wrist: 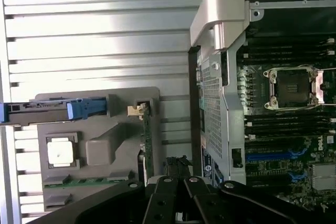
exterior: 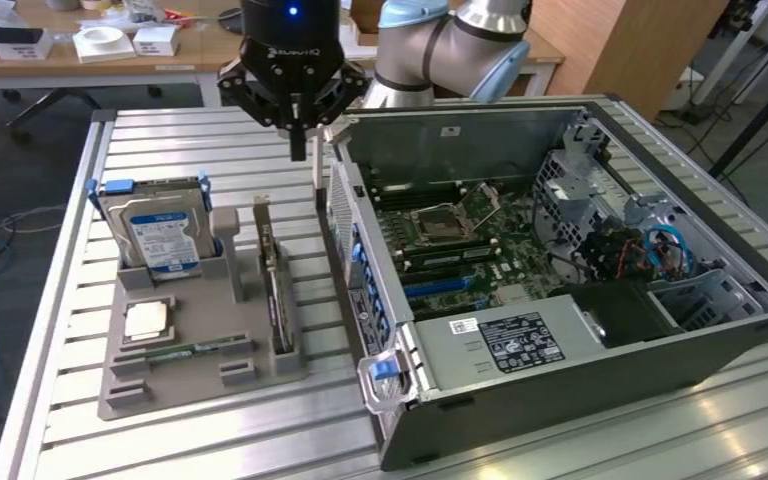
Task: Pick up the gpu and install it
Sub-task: 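Reach for the gpu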
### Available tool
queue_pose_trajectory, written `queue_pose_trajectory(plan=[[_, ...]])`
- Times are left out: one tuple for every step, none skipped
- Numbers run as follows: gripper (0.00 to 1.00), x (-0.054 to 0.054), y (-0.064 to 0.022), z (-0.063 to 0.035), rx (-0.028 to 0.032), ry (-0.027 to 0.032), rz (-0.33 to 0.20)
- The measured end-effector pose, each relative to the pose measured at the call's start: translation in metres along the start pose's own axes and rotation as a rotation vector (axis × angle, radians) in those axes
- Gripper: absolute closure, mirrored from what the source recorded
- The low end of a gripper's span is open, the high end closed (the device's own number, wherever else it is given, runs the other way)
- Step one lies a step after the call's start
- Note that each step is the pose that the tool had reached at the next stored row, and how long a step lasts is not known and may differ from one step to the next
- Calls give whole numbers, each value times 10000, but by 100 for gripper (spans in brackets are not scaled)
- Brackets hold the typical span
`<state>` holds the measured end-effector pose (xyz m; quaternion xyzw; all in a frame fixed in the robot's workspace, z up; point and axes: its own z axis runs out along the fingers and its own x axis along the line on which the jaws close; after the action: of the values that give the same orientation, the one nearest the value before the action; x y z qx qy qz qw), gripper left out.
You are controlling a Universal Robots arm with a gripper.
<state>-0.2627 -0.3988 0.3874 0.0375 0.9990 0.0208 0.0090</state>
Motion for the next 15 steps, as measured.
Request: queue_pose_trajectory(plan=[[90,26,-2,2,3,10,0],[90,51,-4,4,6,20,0],[90,77,-6,7,9,31,0],[90,99,-8,8,13,44,1],[90,117,-9,11,16,57,2],[90,135,-11,13,19,70,2],[90,152,-12,14,23,83,3],[90,168,-13,16,27,97,4],[90,182,-14,17,31,108,5],[90,196,-16,18,31,110,4],[90,199,-16,18,30,109,4],[90,199,-16,18,30,110,4],[90,199,-16,18,31,110,3],[90,199,-16,18,31,111,3],[90,199,-16,18,30,111,3]])
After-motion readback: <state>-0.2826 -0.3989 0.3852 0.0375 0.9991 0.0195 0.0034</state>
